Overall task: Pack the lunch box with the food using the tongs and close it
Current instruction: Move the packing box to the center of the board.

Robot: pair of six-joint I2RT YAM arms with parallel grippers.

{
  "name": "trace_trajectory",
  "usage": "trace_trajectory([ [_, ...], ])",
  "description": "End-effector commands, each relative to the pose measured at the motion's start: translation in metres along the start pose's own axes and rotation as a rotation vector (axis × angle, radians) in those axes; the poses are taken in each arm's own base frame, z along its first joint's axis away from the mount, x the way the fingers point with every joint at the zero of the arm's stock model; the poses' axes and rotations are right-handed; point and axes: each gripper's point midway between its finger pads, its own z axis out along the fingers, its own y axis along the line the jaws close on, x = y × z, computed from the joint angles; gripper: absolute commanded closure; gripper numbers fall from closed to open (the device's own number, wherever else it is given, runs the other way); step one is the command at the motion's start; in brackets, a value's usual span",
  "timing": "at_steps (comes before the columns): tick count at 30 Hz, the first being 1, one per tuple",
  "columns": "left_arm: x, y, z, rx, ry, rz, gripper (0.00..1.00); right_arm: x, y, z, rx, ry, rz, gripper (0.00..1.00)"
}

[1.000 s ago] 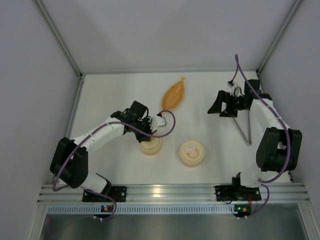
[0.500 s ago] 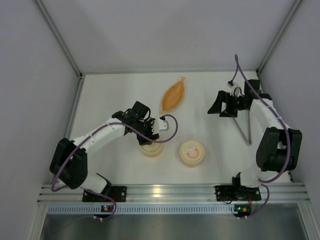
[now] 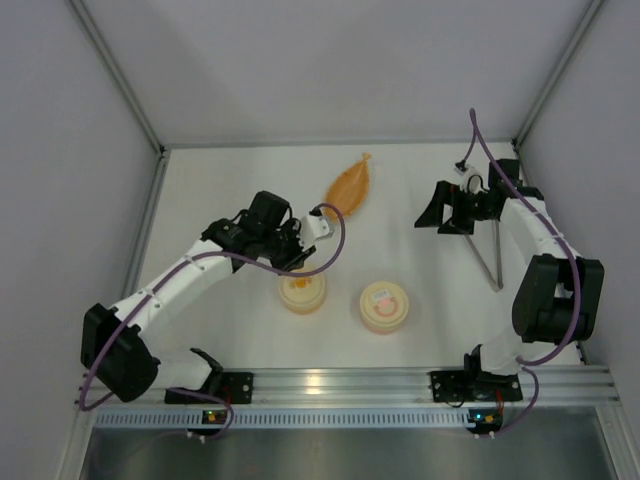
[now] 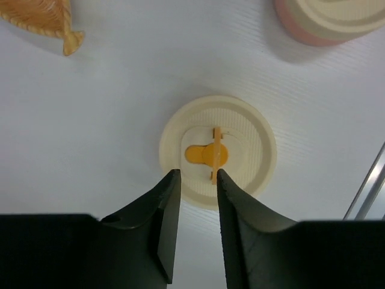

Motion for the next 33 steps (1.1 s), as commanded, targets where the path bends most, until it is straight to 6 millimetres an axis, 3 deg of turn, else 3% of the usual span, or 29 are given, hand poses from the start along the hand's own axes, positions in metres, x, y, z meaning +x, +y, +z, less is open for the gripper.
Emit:
trace_trajectory([
  [1,0.004,0.028,0.012,-0.140,0.067,-0.137,0.68,-0.014,0.011,-0.013,-0.019,-0.046,-0.041,0.01],
  [5,0.011,0.025,0.020,-0.184,0.094,-0.085,0.83,-0.013,0.010,-0.013,-0.014,-0.044,-0.040,0.01],
  [9,0.023,0.016,0.032,-0.203,0.159,-0.032,0.87,-0.014,0.009,-0.012,-0.014,-0.043,-0.039,0.01],
  [17,0.046,-0.009,0.048,-0.177,0.248,0.021,0.87,-0.014,0.010,-0.012,-0.017,-0.042,-0.038,0.00],
  [27,0.058,-0.038,0.062,-0.100,0.263,0.036,0.87,-0.012,0.009,-0.011,-0.019,-0.037,-0.035,0.01],
  [33,0.070,-0.046,0.068,-0.086,0.285,0.007,0.87,-0.010,0.010,-0.012,-0.022,-0.037,-0.042,0.01],
])
